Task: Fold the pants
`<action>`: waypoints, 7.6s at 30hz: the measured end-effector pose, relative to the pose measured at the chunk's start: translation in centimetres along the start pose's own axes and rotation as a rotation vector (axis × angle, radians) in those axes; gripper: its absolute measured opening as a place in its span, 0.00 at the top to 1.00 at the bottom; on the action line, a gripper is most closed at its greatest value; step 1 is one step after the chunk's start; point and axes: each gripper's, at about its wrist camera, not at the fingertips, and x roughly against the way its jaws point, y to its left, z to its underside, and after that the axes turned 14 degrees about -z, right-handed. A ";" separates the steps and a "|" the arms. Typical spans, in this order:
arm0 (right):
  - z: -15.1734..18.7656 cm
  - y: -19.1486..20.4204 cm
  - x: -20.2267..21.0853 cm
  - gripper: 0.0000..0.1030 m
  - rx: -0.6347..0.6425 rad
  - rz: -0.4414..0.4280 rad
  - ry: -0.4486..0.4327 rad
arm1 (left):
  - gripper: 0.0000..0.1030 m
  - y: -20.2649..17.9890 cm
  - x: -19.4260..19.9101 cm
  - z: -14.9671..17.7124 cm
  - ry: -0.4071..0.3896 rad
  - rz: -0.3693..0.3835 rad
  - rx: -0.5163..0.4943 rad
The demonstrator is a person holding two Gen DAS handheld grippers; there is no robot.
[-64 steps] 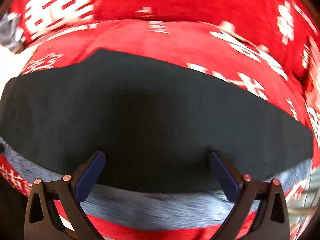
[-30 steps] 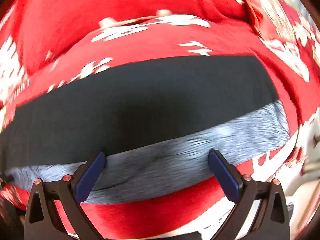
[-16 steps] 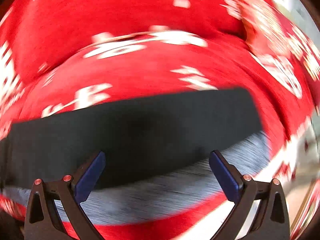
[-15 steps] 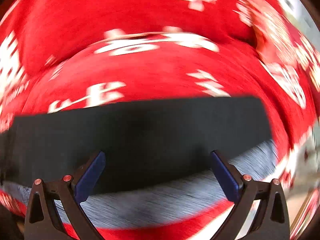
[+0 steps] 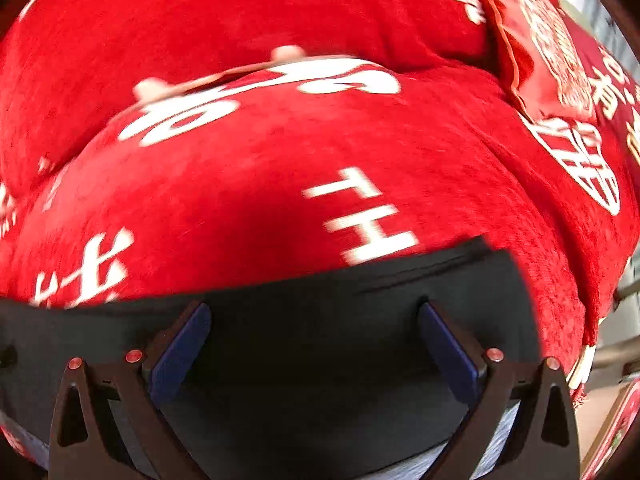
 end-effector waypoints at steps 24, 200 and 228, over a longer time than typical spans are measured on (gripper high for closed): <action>13.0 -4.6 5.4 0.00 -0.089 -0.338 -0.129 | 0.00 -18.8 5.1 1.3 -0.083 -0.013 -0.217; 4.2 19.5 1.1 0.06 0.213 -0.317 0.089 | 0.39 4.2 4.8 3.2 -0.082 0.171 -0.115; 15.9 17.9 6.3 0.07 0.301 -0.495 0.161 | 0.02 4.8 1.1 9.8 -0.070 0.141 -0.078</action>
